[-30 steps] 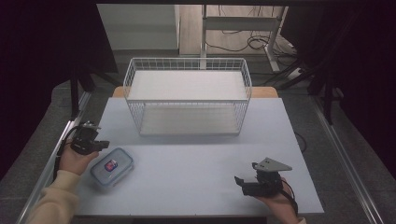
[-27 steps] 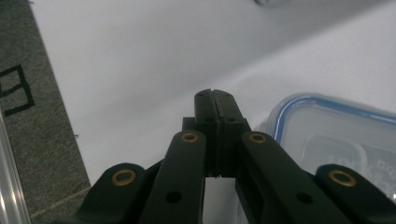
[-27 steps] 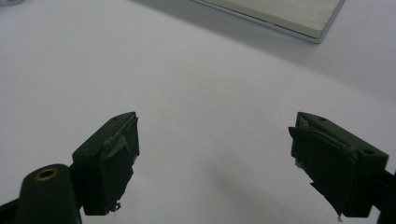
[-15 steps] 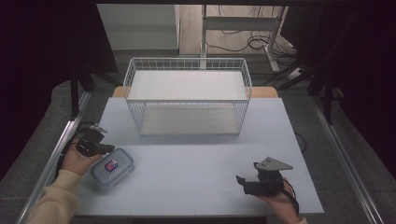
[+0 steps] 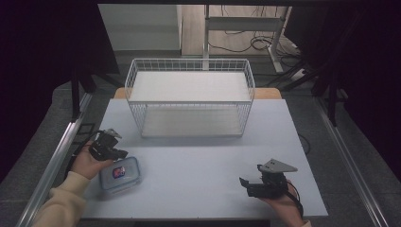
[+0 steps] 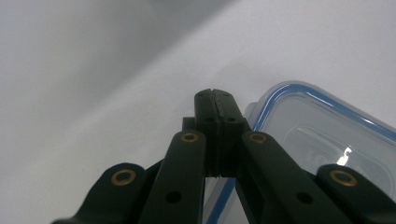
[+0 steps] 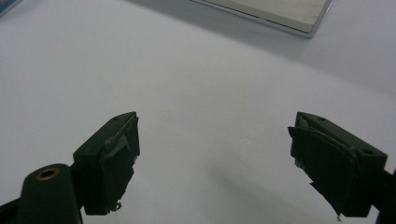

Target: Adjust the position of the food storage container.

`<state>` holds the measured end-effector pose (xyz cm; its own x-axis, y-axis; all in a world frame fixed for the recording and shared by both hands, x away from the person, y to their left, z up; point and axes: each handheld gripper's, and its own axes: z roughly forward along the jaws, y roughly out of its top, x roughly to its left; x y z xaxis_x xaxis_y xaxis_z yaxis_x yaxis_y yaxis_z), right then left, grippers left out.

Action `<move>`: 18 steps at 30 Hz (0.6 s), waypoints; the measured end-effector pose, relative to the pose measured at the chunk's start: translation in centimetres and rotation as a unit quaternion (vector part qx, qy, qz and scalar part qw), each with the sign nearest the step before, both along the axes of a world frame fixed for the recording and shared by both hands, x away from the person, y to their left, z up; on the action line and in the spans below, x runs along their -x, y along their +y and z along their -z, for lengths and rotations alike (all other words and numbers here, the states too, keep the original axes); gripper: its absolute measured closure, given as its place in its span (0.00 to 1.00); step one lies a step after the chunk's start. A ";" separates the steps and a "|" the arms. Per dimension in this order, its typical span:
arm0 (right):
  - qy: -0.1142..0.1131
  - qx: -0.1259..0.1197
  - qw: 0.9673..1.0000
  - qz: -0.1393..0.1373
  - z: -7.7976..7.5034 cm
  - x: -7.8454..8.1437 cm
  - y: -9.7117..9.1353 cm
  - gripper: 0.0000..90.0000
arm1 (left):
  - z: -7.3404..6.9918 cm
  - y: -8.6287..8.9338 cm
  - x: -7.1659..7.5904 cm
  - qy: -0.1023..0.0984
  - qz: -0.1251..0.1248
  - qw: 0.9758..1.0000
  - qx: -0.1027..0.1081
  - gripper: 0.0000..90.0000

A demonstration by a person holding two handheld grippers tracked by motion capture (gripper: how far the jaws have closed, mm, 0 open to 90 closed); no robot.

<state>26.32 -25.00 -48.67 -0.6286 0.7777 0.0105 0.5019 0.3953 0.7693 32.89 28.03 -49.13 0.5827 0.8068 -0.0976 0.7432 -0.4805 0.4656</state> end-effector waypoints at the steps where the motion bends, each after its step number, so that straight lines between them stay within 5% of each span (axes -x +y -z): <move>1: 0.000 0.000 1.000 0.000 0.0 0.0 0.0 0.18 | 0.0 0.0 0.0 0.000 0.001 1.000 0.002 1.00; 7: 0.001 0.000 1.000 0.004 0.0 0.0 0.0 0.18 | 0.0 -0.1 0.2 -0.005 0.006 1.000 0.007 1.00; 10: 0.000 -0.002 1.000 0.007 -0.1 -0.1 -0.1 0.18 | -0.6 0.9 0.9 -0.017 -0.010 1.000 0.013 1.00; 18: -0.002 -0.002 1.000 0.008 -0.2 0.0 -0.2 0.18 | -2.3 5.5 6.1 -0.047 -0.107 0.993 0.004 1.00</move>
